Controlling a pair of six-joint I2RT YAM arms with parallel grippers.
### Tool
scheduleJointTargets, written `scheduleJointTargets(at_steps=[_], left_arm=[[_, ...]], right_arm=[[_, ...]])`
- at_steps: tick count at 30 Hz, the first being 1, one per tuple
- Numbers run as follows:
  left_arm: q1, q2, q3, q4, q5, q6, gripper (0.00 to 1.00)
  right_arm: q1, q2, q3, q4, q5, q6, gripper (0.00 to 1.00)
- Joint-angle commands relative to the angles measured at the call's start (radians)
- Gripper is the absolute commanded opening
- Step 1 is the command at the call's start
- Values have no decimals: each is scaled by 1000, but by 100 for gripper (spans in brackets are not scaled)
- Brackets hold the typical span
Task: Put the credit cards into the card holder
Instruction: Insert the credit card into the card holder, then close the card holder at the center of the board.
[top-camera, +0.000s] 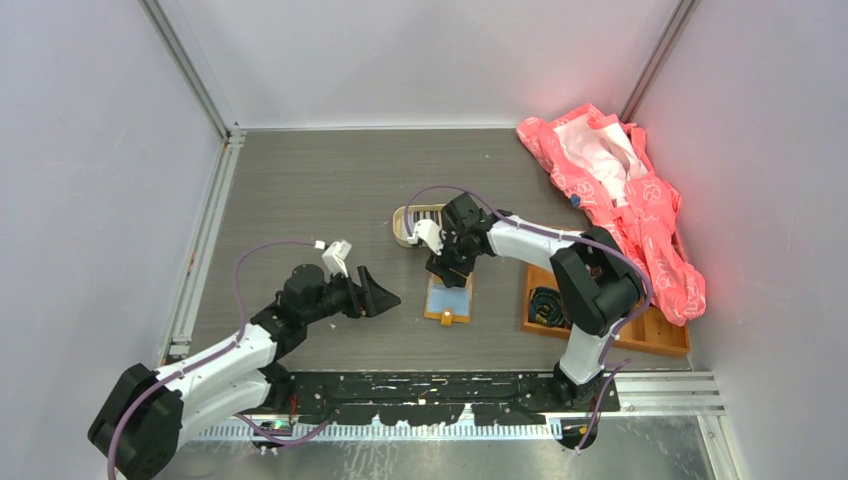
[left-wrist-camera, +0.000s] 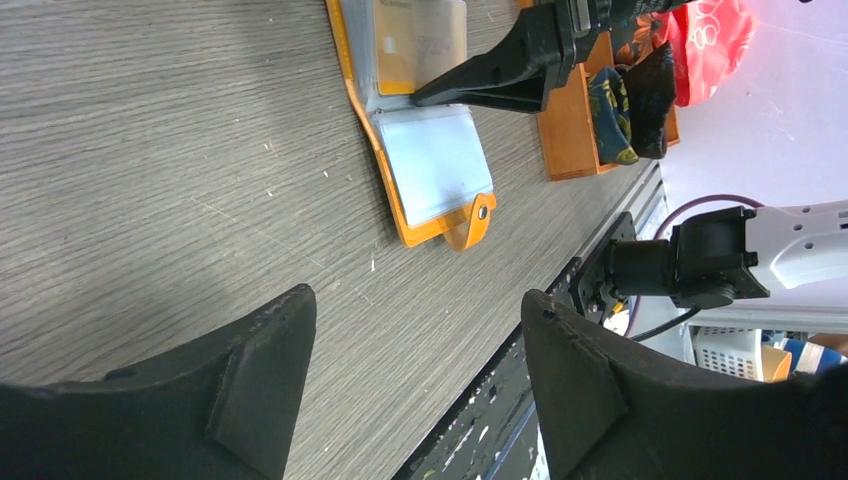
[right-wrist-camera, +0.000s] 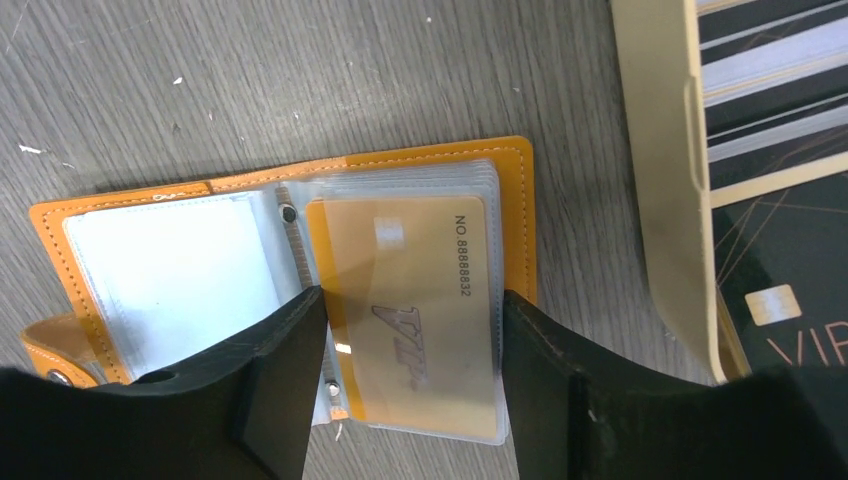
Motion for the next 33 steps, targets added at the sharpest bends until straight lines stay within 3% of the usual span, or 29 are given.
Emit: scheduleJointTargets(at_steps=[1,4,10,13,17,20,23,28,30,33], left_arm=[[4,4,-16,113,31,-39,74],[3,20,-23,134,34,-68,73],[-4,97,-28,213,74,-144,73],[-44,149,-20,230,65,-147,72],[-94,196,-22,204,32,-150,69],[-106,202,-45,191,14,-175,66],[-133,195,-63,192,-21,-234,59],[-234,220,-62,236,-123,-305,57],[-264,253,-52,265,-140,-306,58],[-307,308,-23,273,-155,-258,59]], right_arm=[[-7,-44,-1,-2,39,94,60],[-7,-62,-1,-21,57,189,60],[-25,-71,39,-137,-2,287,82],[-73,-138,34,-135,-74,308,86],[-148,-262,-10,-106,-179,237,88],[-182,-362,-110,-14,-228,123,99],[-192,-384,-183,56,-210,39,100],[-193,-239,-76,-49,-100,3,98],[-192,-187,-32,-76,-58,28,93],[-193,-117,24,-137,-57,67,77]])
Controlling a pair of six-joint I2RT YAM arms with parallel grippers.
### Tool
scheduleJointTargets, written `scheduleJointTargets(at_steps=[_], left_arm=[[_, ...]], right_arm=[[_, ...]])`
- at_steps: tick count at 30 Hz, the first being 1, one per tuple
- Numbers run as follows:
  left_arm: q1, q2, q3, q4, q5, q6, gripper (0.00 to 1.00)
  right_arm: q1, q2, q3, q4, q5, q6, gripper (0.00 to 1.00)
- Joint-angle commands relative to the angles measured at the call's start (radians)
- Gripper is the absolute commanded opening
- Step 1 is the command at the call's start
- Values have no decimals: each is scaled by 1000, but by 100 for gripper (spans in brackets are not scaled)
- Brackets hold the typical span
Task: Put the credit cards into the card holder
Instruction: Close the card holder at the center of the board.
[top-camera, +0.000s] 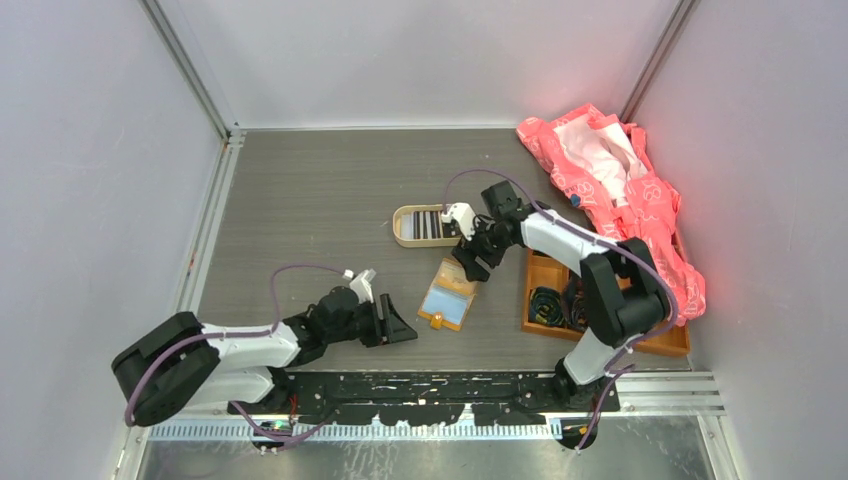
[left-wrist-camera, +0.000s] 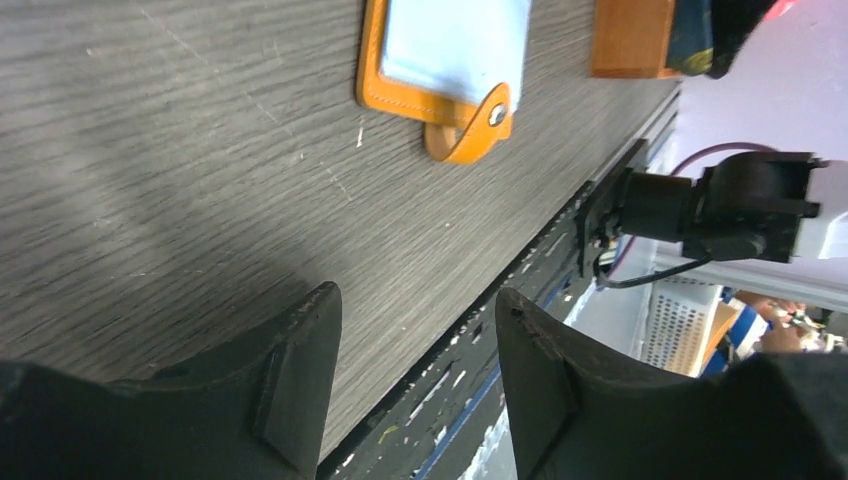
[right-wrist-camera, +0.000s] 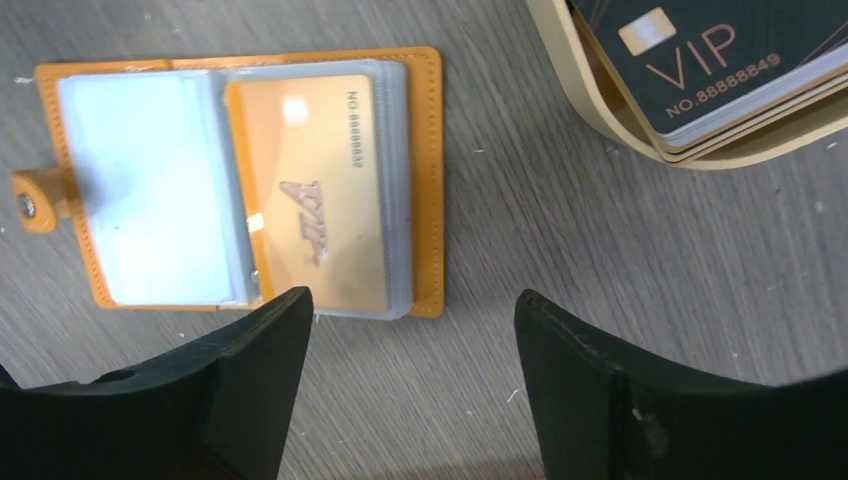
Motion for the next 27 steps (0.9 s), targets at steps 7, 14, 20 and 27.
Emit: scheduleJointTargets(at_steps=[7,14,20,27], left_arm=[[-260,23,253,-219,-341,365,64],[-275,56,313,-240,-419,607,63],[-276,146,344,-160,-397,666,64],[-276,252,385,-81,-382,686,62]], right_arm=[[-1,143,189,-221,-64,35,65],[-11,211,249,-319,-135,66,61],[-23,235,248,-341,-159,88,59],[-24,241,236,-308,-113,123,58]])
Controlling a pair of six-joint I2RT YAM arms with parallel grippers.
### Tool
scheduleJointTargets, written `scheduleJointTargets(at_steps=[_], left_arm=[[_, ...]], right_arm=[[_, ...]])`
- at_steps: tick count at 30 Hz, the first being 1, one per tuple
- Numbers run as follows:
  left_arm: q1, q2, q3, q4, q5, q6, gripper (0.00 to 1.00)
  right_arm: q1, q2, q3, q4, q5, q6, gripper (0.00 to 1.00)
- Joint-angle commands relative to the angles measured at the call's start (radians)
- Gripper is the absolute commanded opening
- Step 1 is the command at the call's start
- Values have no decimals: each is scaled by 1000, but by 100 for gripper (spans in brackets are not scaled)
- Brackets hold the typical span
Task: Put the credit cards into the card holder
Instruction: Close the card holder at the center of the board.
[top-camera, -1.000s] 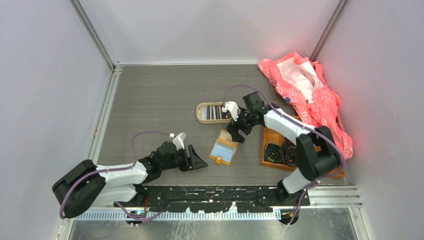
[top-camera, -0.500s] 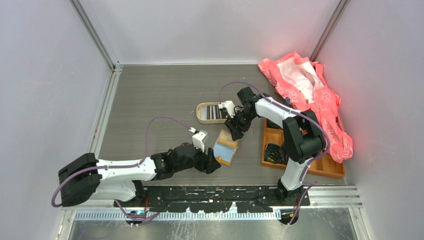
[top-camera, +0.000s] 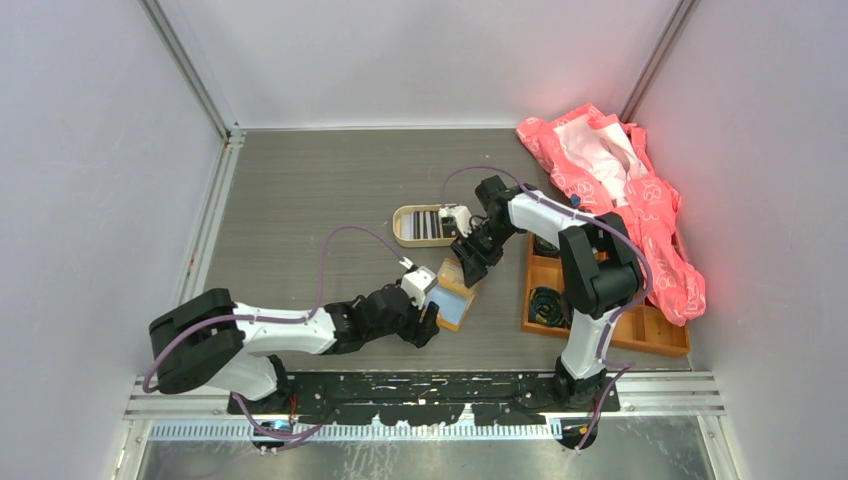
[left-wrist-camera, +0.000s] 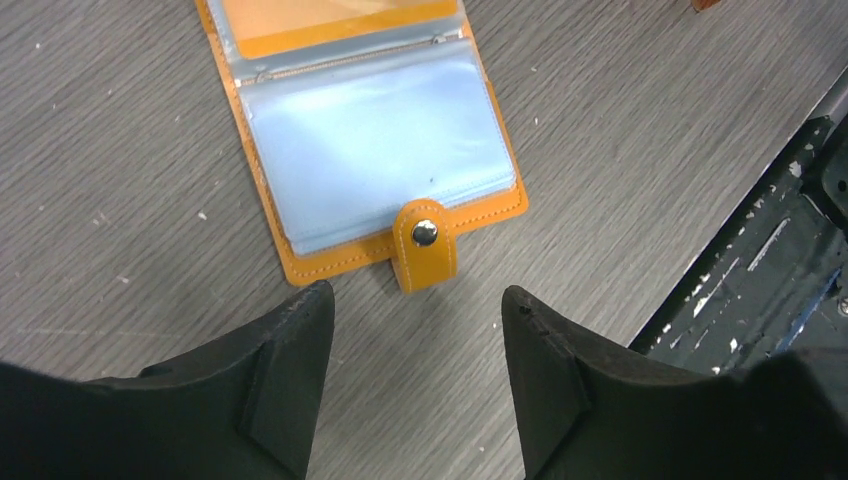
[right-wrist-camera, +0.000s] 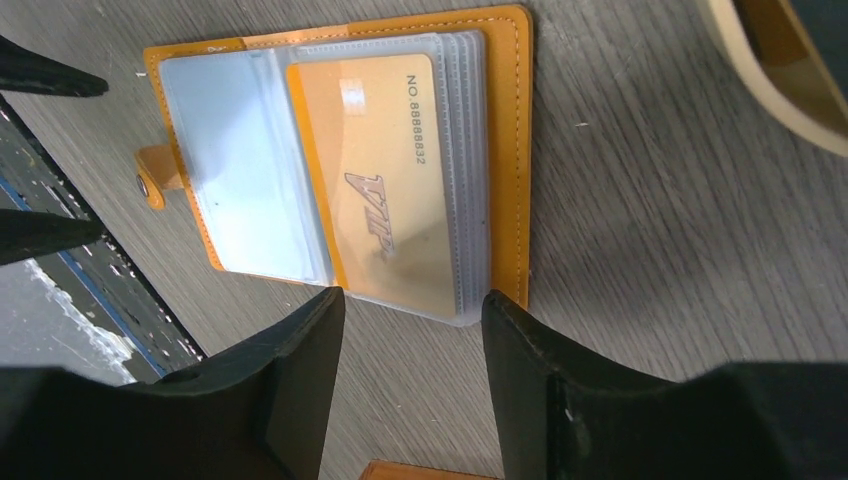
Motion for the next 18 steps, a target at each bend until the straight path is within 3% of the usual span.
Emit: scheduleJointTargets(at_steps=[1,5,14,18], left_arm=[[-4,52,67,115,-15,45,62],[-3,90,88,103,-28,46,51],[-1,53,93,4,-71,70,4],[17,-4,81,-34,-106,106,0]], right_arm=[[-2,1,13,2,-2,34,58],[-2,17,20,-24,-24,34,54],[13,47,38,-117,-123,-12,51],[28,47,37,-126,-141,-16,50]])
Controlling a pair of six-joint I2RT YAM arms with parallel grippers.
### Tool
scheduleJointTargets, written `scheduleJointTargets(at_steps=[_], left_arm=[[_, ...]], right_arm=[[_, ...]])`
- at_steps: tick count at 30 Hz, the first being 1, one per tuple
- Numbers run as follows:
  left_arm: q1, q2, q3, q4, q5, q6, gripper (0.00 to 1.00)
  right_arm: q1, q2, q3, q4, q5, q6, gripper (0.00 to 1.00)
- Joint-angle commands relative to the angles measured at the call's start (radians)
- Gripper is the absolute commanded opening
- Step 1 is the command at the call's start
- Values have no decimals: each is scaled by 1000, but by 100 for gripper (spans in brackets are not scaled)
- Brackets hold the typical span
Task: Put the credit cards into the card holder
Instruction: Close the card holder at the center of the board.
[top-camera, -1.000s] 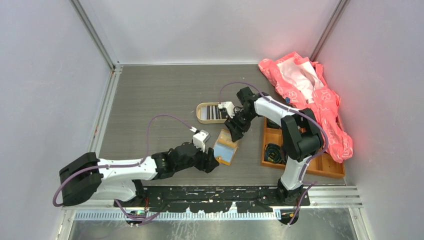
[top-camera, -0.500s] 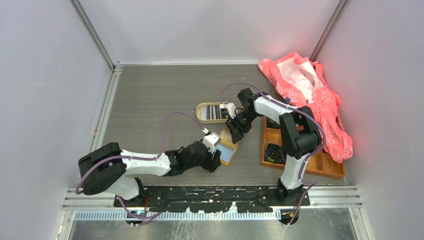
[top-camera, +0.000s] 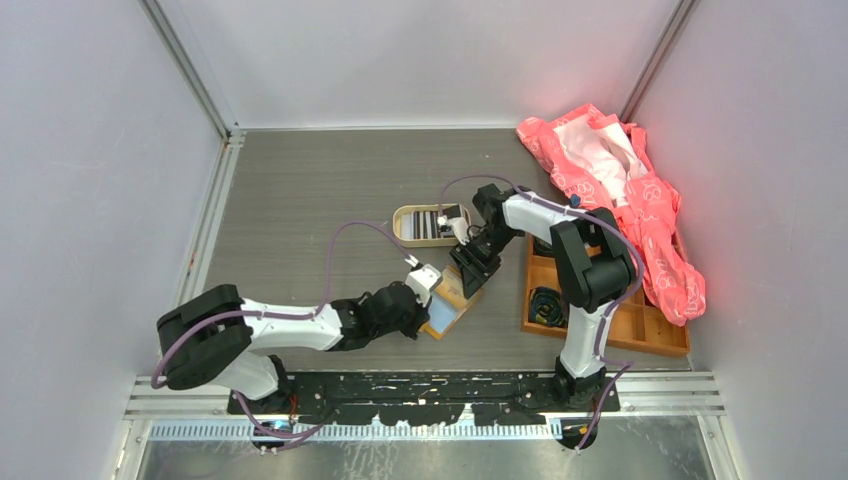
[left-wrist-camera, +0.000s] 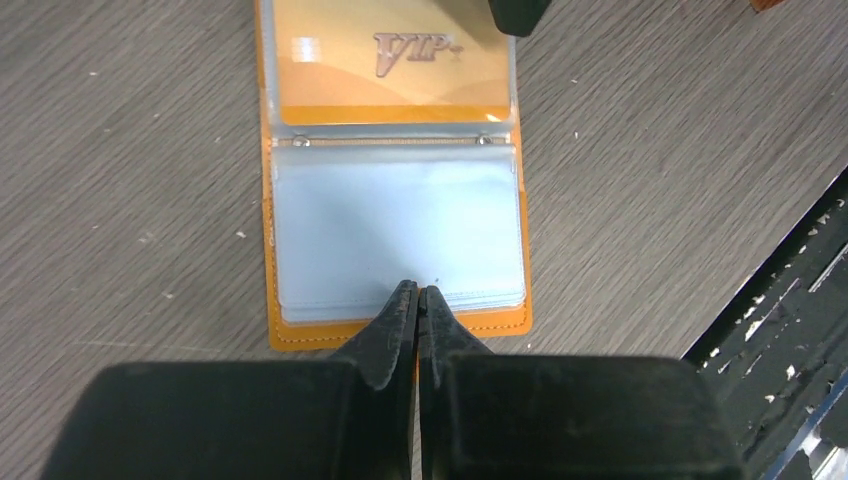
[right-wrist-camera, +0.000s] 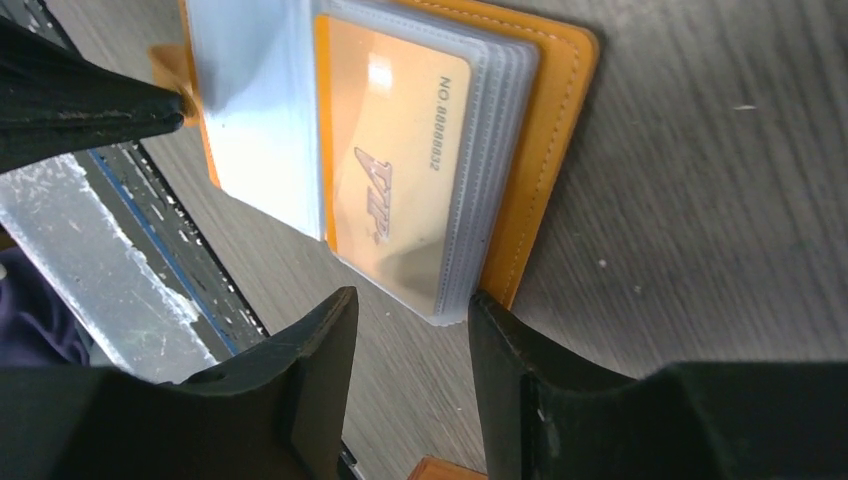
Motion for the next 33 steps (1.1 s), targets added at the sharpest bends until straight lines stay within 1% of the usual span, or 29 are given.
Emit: scheduleJointTargets(at_steps=[1,4,10,11,12,13,15,17,18,21,25,30,33], left_arm=[[28,-105,13,-24,-56,59,0],[78,-183,-9,-21,-17,79,0],[243,-300,-50,-11,138,73,0],[254,-324,-52,-25,158,69,3],[258,-349,-56,-45,164,63,15],[259,-374,-64,-67,165,51,30],[260,-426,-105,-77,221,14,62],[260,-480,-171,-55,262,-11,77],[261,-512,-206,-32,277,-20,79],[259,-573,-303,57,305,-8,78],[260,-585,-358,133,330,89,77],[259,-474,-336,185,347,205,75],[259,-386,-326,259,372,248,73]], right_arm=[[22,-5,32,-41,-62,-21,50],[33,-1,28,-41,-84,-16,49],[58,5,21,-41,-158,10,49],[60,1,19,-35,-172,16,49],[60,-6,13,-27,-183,21,49],[60,-14,6,-18,-193,24,49],[64,-36,-7,9,-202,23,49],[66,-70,-29,50,-188,19,49],[70,-91,-48,77,-178,15,49],[74,-157,-91,141,-150,-12,50],[74,-190,-108,155,-149,-48,51],[78,-173,-96,136,-145,-55,51],[80,-171,-92,132,-143,-59,51]])
